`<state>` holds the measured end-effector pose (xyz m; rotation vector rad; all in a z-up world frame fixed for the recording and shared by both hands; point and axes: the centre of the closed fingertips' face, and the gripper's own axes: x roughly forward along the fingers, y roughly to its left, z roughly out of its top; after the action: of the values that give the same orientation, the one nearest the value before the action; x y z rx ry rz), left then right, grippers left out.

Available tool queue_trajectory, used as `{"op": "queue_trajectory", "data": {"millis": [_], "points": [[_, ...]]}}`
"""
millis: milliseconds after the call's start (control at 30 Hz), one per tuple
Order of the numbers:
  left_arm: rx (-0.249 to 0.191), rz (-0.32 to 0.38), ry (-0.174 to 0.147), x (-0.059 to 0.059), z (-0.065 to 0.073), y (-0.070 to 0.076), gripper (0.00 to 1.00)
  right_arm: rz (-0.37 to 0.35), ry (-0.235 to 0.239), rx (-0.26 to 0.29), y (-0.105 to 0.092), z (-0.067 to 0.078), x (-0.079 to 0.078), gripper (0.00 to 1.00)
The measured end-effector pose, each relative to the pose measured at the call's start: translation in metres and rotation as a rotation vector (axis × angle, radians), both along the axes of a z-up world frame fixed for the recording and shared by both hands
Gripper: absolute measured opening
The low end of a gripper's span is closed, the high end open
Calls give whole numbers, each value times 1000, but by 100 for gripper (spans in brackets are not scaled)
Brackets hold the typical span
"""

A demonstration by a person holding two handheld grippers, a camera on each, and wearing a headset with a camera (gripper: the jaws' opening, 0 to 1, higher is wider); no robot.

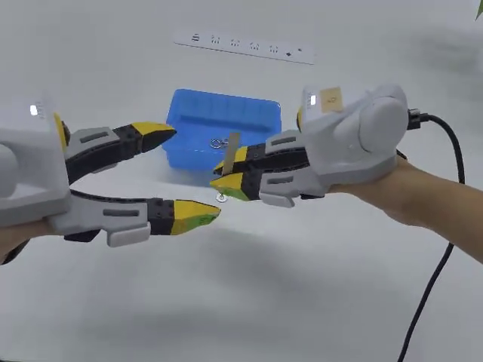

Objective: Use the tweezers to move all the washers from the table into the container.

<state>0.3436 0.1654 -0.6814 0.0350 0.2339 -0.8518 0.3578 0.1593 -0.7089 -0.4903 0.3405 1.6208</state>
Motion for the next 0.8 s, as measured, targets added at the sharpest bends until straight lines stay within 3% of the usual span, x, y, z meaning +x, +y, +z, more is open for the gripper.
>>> {"op": "queue_trajectory", "data": {"millis": [233,367,533,633,800], "points": [[-44,32,18,-8,-1,3,84,-12,-21,23,4,21,14,9],[-96,40,35,-10,2,1,87,-23,-39,30,9,30,28,9],[-104,38,50,-15,-1,-1,97,-44,-64,53,16,42,50,9],[-96,49,60,-16,-6,1,99,-63,-64,62,19,42,63,9],[-82,82,60,-15,-7,11,99,-99,-53,62,24,28,84,9]]}}
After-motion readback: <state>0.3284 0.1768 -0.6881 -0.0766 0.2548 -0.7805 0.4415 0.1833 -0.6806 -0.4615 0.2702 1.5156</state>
